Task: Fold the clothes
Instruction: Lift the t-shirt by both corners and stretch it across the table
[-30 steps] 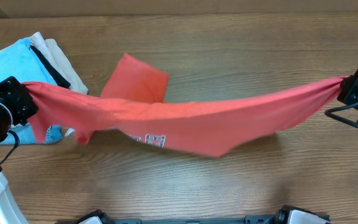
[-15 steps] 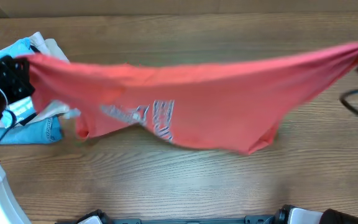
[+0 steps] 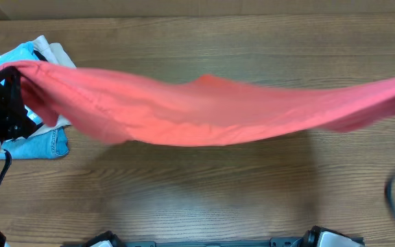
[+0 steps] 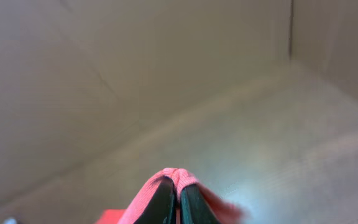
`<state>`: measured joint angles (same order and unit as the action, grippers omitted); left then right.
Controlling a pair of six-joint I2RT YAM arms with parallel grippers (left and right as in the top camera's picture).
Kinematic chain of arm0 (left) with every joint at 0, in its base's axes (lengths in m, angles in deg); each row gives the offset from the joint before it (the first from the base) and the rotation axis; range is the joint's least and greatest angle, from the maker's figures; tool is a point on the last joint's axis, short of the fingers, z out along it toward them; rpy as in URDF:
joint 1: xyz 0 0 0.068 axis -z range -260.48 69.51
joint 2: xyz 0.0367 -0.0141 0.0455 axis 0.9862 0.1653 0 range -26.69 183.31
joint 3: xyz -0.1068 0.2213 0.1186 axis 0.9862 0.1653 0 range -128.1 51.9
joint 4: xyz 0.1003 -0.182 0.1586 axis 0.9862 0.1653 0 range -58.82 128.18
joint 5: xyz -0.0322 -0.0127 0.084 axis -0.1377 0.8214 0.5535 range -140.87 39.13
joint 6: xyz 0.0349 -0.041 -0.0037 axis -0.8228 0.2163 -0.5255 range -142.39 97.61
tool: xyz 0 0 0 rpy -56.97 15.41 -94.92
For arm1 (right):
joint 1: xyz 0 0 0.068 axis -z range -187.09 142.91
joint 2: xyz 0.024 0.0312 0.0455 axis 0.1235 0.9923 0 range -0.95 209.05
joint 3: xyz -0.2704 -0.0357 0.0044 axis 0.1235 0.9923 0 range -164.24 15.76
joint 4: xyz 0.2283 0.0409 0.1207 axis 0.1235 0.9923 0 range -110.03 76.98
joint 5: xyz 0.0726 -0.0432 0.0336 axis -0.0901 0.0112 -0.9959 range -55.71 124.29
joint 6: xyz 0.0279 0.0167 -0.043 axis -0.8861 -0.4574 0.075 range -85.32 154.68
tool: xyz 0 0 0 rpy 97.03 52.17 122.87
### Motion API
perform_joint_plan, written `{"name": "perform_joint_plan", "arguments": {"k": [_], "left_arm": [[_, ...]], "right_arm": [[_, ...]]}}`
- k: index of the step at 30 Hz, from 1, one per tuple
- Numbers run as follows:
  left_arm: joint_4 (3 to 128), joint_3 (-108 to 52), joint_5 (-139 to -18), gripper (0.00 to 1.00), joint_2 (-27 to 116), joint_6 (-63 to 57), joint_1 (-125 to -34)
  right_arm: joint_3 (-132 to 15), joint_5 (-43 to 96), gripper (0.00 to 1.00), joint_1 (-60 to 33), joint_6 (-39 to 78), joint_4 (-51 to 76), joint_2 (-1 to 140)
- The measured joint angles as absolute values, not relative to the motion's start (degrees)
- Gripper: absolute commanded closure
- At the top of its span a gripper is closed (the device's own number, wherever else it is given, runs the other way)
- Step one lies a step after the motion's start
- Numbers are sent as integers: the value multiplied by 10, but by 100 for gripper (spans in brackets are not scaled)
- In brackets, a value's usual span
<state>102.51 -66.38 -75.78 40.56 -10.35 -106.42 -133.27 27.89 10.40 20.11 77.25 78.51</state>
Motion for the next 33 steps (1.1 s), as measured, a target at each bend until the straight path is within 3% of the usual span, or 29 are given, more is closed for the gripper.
{"name": "perform_joint_plan", "arguments": {"k": [11,20,33], "left_arm": [[1024,-664,-720,96,435,-104,-1064],[1084,-652,-760,96,544,-105,-1063],[1076,-640,-776,96,657,-121,-983]], "right_arm": [[-1278,322,96,104,198,769,859],[-1222,298,96,104,207,772,977],[-1096,293,96,104,212,722,1044]]}}
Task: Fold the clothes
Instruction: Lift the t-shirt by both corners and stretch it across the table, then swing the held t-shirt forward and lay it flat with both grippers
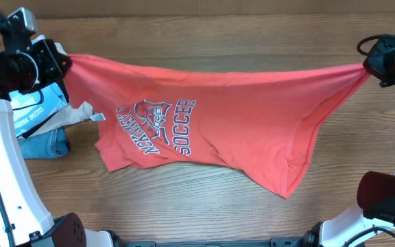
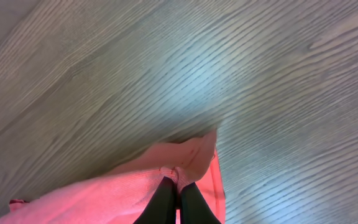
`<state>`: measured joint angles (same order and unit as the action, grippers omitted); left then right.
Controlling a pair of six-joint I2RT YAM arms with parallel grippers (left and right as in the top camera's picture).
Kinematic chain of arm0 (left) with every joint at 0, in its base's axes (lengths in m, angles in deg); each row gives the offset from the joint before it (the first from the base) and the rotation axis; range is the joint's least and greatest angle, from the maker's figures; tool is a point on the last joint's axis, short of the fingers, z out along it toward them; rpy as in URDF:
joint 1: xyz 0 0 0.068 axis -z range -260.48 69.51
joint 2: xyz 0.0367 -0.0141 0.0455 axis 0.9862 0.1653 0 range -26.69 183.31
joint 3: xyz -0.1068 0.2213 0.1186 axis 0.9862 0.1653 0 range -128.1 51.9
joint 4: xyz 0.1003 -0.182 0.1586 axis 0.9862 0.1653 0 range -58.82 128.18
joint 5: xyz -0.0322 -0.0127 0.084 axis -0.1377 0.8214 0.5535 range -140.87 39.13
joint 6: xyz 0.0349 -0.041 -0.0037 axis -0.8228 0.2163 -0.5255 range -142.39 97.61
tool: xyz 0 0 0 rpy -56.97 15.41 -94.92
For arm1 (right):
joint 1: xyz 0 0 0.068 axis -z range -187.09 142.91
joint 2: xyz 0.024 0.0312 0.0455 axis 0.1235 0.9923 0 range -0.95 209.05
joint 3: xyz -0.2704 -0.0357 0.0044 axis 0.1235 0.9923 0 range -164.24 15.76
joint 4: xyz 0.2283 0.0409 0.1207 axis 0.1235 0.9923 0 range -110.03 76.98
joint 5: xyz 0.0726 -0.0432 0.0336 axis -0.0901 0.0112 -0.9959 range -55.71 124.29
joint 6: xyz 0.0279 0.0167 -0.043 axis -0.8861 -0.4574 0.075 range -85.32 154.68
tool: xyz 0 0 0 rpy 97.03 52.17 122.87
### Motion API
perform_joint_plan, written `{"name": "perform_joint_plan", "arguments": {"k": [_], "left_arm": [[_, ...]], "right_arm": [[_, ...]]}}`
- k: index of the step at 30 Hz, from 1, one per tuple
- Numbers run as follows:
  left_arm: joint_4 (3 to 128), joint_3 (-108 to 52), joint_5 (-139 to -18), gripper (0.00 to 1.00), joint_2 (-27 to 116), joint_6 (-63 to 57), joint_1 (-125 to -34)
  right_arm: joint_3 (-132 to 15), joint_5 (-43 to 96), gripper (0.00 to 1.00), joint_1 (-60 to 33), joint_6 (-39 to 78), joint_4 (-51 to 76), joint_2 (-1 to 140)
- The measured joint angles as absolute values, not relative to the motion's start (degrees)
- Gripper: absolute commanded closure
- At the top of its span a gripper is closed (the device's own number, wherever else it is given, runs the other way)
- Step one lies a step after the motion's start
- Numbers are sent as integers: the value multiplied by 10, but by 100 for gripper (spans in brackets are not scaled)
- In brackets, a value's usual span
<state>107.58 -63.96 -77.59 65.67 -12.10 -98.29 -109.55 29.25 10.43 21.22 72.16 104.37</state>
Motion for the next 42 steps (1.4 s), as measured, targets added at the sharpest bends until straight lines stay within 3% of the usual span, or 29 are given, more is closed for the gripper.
{"name": "perform_joint_plan", "arguments": {"k": [8,22,42], "left_arm": [[1044,-640,-783,96,606,-123,-985],[1036,-661,-765,96,395,-123,-1034],[1058,-662,-755,96,469,-123,-1034]], "right_arm": [[-1126,289,96,104,212,725,1010],[-1242,287,96,104,212,720,804],[-1233,288,96,104,212,724,866]]}}
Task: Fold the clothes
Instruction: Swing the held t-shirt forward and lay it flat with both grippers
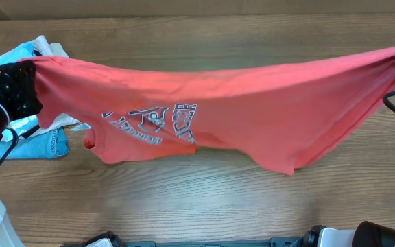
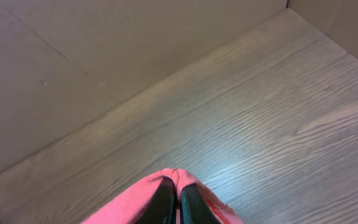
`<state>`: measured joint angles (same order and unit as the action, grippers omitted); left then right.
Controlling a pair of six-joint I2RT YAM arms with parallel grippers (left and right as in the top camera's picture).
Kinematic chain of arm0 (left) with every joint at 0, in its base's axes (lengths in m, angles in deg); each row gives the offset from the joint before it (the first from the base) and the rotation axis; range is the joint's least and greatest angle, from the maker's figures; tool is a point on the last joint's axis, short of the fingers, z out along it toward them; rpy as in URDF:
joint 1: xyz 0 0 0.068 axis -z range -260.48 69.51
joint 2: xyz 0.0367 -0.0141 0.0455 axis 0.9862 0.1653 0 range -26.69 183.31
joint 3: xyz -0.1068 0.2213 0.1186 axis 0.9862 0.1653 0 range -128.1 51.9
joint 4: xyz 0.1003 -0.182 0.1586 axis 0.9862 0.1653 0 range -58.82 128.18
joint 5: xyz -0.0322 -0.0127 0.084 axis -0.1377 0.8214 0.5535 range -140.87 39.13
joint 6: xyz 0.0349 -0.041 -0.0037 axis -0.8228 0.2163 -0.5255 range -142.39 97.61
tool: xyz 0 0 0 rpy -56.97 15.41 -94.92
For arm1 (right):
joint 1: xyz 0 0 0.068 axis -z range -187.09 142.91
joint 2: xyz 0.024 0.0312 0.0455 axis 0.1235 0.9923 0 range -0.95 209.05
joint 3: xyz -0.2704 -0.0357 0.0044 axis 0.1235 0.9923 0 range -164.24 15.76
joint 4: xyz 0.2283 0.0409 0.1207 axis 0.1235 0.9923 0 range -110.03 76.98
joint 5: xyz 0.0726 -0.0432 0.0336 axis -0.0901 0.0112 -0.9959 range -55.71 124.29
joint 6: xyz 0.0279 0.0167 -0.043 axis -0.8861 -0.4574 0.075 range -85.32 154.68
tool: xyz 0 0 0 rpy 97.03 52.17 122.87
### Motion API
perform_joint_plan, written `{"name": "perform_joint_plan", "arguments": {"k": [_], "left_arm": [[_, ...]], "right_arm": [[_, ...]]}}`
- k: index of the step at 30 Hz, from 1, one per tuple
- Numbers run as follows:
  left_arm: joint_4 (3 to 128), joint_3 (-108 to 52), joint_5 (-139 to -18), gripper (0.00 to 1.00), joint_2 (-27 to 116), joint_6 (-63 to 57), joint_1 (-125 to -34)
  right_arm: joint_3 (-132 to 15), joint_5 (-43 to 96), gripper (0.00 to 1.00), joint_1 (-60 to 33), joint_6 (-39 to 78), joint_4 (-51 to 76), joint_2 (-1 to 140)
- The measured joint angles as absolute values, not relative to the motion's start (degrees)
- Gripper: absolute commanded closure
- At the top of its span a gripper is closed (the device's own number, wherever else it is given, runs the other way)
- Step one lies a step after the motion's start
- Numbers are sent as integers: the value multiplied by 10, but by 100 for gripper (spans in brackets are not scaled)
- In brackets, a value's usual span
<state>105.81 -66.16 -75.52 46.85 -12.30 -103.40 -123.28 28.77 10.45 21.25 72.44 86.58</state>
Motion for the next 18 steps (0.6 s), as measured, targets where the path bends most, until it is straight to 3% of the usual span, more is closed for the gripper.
{"name": "perform_joint_plan", "arguments": {"k": [9,18], "left_arm": [[976,-662,-786,96,573,-118,-1033],[645,-663,-867,96,804,-35,-989]], "right_arm": [[-1237,245,96,101,226,652,995],[-1226,220,96,59,230,416,1190]]}}
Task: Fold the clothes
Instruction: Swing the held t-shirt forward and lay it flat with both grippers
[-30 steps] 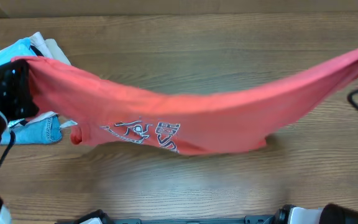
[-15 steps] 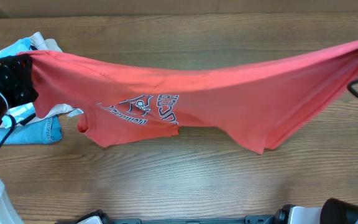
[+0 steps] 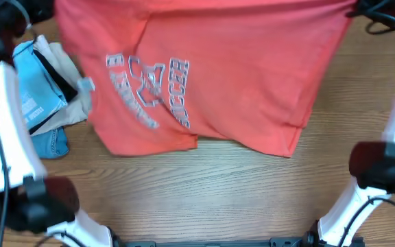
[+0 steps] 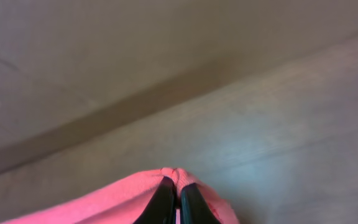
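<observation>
A red T-shirt [image 3: 238,75] with a grey soccer print is spread wide, print up, running from the frame's top edge to its hem near mid-table. My left gripper [image 3: 43,8] is at the shirt's top left corner, blurred and dark, and holds that corner. At the top right corner is my right gripper [image 3: 359,7]. In the right wrist view the right gripper [image 4: 179,182] is shut on a pinched fold of the red shirt [image 4: 135,199], with the wooden table blurred beyond it.
A pile of other clothes [image 3: 46,89], light blue, beige and denim, lies at the left beside the shirt's edge. Bare wooden table [image 3: 204,199] shows in front of the hem. The white arm links stand at both sides of the frame.
Both grippers have moved from the far left and far right to the table's far edge and stand closer together. The shirt, then a wide band, now spreads long toward the front.
The shirt was first stretched in the air between both grippers, blurred, no print showing. Then it was held lower with the print up and its lower part on the table. It was raised and stretched again, and is now held at the far edge.
</observation>
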`<state>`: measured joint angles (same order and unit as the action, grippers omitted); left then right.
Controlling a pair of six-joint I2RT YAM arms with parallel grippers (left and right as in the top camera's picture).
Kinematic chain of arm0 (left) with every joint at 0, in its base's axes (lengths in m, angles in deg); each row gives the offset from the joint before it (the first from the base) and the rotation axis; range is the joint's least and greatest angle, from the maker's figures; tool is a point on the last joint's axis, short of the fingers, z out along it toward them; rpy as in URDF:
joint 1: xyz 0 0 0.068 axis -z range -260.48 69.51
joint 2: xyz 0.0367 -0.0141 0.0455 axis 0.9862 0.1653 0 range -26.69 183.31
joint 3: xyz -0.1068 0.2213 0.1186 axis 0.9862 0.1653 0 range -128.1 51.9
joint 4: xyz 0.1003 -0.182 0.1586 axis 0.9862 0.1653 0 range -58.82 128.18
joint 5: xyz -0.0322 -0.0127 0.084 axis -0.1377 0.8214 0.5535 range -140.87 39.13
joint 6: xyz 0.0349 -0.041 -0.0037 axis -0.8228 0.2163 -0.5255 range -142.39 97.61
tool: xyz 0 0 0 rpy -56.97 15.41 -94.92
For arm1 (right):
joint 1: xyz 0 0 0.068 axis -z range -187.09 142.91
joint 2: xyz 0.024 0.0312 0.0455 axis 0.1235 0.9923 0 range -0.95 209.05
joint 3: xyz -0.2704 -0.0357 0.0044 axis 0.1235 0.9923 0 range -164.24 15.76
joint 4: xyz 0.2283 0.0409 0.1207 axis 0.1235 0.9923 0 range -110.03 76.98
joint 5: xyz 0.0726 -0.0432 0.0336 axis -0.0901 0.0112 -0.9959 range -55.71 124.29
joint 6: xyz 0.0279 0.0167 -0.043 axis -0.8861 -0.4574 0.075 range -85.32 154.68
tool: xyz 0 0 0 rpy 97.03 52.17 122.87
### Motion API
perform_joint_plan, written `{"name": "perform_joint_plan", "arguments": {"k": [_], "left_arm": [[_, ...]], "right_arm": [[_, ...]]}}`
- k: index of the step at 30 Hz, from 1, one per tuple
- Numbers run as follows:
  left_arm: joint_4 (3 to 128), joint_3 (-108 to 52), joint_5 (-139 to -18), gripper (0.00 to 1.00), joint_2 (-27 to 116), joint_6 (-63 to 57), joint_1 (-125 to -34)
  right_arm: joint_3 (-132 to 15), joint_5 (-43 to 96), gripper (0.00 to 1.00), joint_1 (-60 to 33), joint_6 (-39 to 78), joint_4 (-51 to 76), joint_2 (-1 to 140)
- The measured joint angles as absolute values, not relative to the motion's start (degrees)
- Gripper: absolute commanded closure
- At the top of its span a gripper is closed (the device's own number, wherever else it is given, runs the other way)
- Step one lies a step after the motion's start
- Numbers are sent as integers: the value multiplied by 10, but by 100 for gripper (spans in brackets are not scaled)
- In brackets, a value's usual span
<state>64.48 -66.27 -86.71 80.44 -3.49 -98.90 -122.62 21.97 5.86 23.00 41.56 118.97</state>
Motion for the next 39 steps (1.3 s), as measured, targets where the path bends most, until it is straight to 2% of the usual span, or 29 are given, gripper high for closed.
{"name": "perform_joint_plan", "arguments": {"k": [3,8,12,18,21,24,30,39], "left_arm": [[588,-685,-885,96,839,1,-987],[617,-837,-884,96,844,17,-989],[776,-958,-883,96,815,-6,-996],[1106,-990,-854,96,790,-106,-966],[1219,-967,-796,96,825,-144,-924],[1273,-916,-728,96,879,-166,-886],[1267,-737,-652,96,927,-182,-849],[1248,-542,-606,96,923,-183,-847]], "right_arm": [[-1232,216,96,54,219,374,1193],[-1325,214,96,59,207,386,1178],[-1384,214,96,72,205,461,1144],[-1384,228,96,83,231,642,1117],[-1347,232,96,82,252,698,1130],[-1265,262,96,82,271,739,1152],[-1099,302,96,83,283,743,1165],[-904,322,96,86,285,721,1164]]}}
